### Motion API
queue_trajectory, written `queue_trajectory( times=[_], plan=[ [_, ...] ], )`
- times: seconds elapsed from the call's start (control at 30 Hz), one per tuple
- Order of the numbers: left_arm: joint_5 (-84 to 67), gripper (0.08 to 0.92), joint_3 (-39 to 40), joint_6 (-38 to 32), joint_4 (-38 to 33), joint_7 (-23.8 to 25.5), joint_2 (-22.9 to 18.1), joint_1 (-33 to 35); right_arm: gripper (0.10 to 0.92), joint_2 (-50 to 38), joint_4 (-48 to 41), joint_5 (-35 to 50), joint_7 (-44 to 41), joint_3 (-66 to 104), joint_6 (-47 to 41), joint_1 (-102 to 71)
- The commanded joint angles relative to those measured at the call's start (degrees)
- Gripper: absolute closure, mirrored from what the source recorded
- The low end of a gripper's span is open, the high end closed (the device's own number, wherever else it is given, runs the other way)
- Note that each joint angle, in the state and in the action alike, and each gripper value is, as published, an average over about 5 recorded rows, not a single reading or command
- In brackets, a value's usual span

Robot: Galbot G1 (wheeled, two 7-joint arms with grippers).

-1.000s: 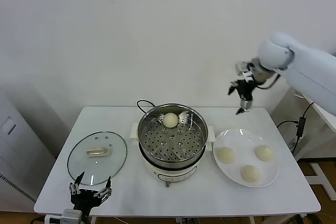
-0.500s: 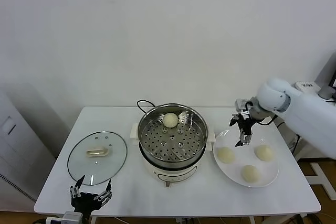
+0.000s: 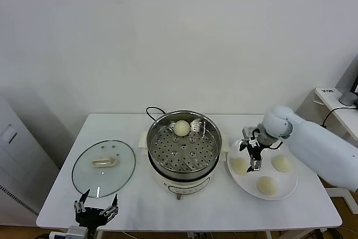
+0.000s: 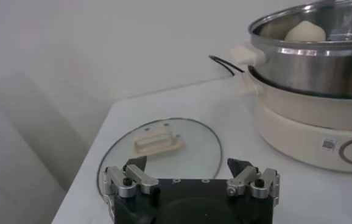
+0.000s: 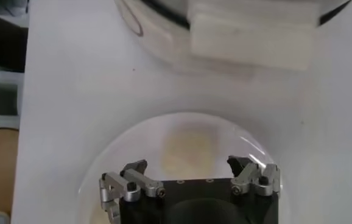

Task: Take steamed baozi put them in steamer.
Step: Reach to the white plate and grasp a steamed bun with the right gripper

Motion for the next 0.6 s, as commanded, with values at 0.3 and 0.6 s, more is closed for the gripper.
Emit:
queue_trajectory(
  times=[0.3, 0.6],
  plan=[
    [0.2, 0.177, -0.1, 0.1, 0.5, 0.1, -0.9, 0.0, 0.203, 4.4, -5.0, -3.8, 2.9, 3.6, 2.1, -4.3],
    [0.1, 0.177, -0.2, 0.1, 0.9, 0.1, -0.9, -0.1, 0.203, 4.7, -5.5, -4.2, 2.6, 3.6, 1.9, -4.5]
  ],
)
